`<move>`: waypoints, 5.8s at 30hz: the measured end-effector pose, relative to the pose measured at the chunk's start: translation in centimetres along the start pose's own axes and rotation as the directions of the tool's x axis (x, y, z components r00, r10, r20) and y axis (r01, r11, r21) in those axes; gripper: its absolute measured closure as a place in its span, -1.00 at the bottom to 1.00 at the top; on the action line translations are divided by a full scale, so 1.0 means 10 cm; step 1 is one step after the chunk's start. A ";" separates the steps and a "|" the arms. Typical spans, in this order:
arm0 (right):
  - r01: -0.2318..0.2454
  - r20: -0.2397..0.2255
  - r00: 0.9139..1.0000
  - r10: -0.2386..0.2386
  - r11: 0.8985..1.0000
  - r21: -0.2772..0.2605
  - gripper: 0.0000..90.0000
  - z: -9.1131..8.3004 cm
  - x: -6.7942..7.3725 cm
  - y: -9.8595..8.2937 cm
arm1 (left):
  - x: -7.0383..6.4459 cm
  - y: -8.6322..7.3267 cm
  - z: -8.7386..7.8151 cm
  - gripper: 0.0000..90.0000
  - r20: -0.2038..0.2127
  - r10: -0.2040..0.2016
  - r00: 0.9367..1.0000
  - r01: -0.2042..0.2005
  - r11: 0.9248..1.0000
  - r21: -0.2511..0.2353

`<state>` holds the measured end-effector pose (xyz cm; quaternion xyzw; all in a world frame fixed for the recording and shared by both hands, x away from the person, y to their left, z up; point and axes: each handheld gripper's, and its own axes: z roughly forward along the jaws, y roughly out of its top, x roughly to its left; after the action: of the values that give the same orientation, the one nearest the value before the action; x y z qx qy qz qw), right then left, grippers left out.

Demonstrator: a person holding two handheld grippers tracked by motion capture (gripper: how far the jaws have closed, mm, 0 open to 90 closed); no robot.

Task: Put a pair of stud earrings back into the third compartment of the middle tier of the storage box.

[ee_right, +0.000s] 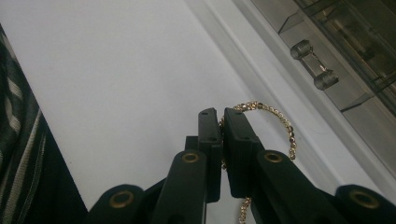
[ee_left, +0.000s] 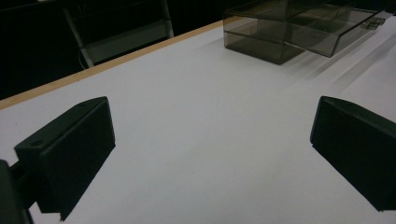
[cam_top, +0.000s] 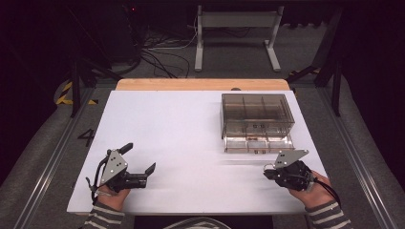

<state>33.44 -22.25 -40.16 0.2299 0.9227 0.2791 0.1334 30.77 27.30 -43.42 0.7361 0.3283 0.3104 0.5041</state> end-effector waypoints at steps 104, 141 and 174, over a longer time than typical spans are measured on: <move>-0.196 0.142 0.973 0.181 0.975 0.104 0.90 0.11 -0.94 0.41 | 0.02 0.00 -0.01 -0.96 -0.001 -0.007 1.000 0.007 1.000 -0.003; -0.232 0.120 0.969 0.216 0.962 0.145 0.89 0.23 -1.02 0.37 | 0.02 0.00 -0.01 -0.96 -0.001 -0.005 1.000 0.005 1.000 -0.007; -0.237 0.102 0.964 0.245 0.968 -0.084 0.32 -0.24 -0.56 0.28 | 0.02 0.00 -0.02 -0.96 -0.002 -0.004 1.000 0.004 1.000 -0.007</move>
<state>38.33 -24.07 -35.97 0.3508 0.8685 0.3126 0.1581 30.74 27.51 -43.36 0.7335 0.3291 0.3111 0.5069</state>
